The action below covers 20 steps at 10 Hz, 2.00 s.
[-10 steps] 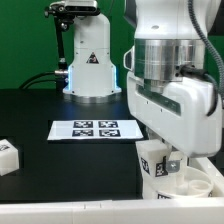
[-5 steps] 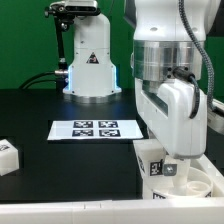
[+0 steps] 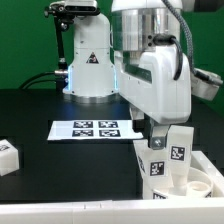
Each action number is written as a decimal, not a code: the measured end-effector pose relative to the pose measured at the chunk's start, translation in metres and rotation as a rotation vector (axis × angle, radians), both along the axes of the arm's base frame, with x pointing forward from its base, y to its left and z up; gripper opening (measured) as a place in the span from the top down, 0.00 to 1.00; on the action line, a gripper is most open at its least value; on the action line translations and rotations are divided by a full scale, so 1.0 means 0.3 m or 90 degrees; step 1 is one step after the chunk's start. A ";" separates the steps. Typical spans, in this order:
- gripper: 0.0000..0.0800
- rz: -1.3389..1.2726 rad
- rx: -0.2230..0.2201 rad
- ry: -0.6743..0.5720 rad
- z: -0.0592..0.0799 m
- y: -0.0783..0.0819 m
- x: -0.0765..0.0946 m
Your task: Assemble stool
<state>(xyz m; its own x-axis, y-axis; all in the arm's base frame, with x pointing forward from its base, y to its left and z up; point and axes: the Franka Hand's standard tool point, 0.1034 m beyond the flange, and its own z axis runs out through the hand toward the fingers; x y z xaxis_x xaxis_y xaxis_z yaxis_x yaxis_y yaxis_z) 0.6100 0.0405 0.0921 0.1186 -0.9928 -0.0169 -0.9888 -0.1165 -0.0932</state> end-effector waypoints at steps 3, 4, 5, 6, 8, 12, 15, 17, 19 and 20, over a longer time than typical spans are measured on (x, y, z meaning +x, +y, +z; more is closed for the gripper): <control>0.19 0.005 -0.001 0.001 -0.002 -0.005 -0.002; 0.19 0.072 -0.004 -0.003 -0.001 -0.036 -0.019; 0.19 0.100 -0.003 -0.007 0.002 -0.091 -0.056; 0.19 0.131 0.000 -0.004 0.006 -0.140 -0.098; 0.19 0.253 -0.009 -0.003 0.010 -0.180 -0.133; 0.19 0.470 -0.027 -0.014 0.000 -0.203 -0.141; 0.19 0.670 -0.056 -0.034 -0.015 -0.406 -0.176; 0.19 0.746 -0.084 -0.038 -0.029 -0.411 -0.187; 0.19 0.839 -0.097 -0.035 -0.029 -0.424 -0.188; 0.19 0.904 -0.100 -0.029 -0.037 -0.440 -0.197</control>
Offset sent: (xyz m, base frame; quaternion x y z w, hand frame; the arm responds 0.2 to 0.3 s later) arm -0.0298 -0.0272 0.0030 0.0080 -0.0377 -0.1432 0.9889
